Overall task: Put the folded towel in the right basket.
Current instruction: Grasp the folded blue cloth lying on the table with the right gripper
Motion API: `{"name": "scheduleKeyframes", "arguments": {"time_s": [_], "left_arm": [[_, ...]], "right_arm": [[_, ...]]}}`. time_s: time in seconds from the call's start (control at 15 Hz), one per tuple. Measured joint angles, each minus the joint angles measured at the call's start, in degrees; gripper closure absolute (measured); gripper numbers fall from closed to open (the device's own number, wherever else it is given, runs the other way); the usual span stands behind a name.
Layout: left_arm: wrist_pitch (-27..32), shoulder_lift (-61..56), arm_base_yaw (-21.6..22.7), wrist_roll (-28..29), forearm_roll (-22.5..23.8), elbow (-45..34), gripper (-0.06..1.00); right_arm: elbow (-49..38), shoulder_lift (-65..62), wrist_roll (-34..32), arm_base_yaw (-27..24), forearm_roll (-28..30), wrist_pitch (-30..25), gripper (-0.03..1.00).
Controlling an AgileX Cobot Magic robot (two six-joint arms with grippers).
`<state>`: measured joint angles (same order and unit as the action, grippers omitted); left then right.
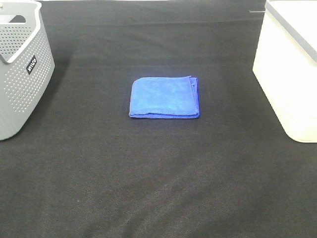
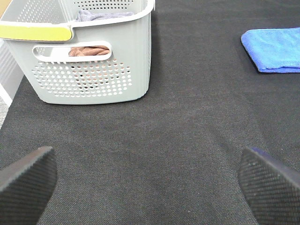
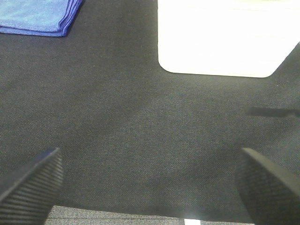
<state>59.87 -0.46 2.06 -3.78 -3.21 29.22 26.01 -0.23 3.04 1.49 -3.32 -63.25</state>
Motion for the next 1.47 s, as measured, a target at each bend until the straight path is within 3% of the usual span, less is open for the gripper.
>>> {"name": "scheduleKeyframes", "arguments": {"time_s": [1.47], "left_arm": [[0.0,0.0,0.0,-0.06,0.0,0.0,-0.04]], "right_arm": [[0.0,0.0,0.0,0.0,-0.57,0.0,0.01]]}}
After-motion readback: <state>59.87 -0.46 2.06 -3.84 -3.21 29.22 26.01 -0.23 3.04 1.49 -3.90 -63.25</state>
